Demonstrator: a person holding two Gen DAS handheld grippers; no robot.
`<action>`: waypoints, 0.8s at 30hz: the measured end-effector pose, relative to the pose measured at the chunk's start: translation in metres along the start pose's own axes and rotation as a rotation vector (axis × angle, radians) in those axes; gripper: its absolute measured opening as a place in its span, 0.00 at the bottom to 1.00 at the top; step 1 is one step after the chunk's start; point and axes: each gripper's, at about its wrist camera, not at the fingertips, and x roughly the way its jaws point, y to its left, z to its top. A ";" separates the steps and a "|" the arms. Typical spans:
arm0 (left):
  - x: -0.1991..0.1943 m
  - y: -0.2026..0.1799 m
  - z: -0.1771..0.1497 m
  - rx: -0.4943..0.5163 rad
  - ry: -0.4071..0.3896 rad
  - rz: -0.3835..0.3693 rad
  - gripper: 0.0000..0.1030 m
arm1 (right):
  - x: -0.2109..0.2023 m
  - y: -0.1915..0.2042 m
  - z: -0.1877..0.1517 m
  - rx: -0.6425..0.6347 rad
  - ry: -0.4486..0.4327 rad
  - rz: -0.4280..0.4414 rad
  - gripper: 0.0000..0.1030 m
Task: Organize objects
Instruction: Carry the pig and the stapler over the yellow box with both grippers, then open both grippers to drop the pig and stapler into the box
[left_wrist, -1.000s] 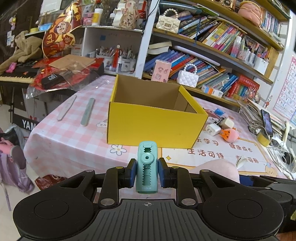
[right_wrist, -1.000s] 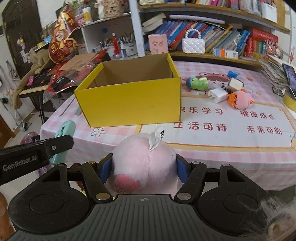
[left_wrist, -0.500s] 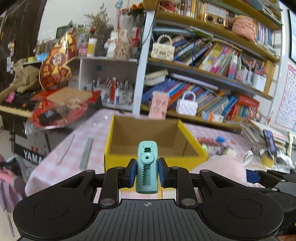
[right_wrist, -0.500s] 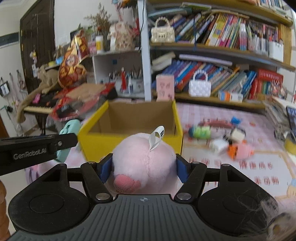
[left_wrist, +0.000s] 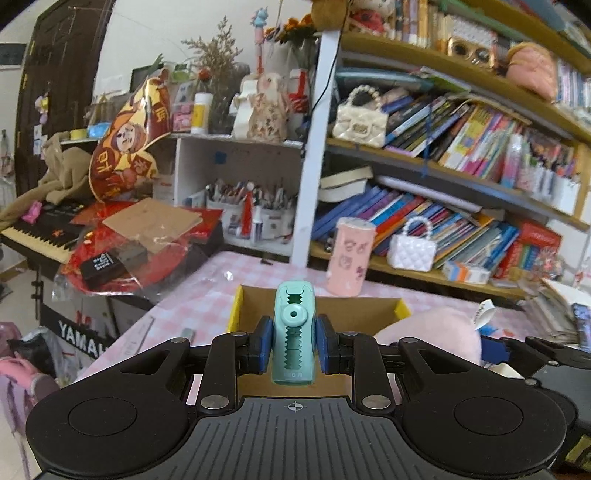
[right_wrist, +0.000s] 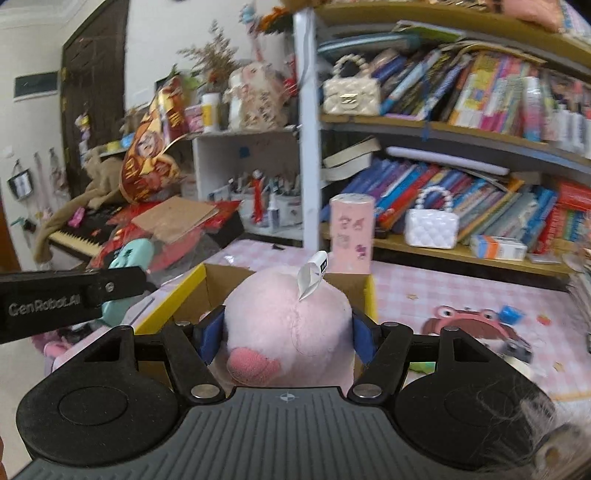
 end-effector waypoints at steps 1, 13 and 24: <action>0.005 -0.001 -0.001 0.003 0.008 0.010 0.23 | 0.009 0.000 -0.001 -0.015 0.009 0.017 0.64; 0.061 0.000 -0.018 0.032 0.158 0.147 0.23 | 0.083 0.001 -0.023 -0.137 0.164 0.175 0.64; 0.088 -0.005 -0.028 0.056 0.243 0.177 0.23 | 0.117 -0.019 -0.027 -0.135 0.266 0.210 0.64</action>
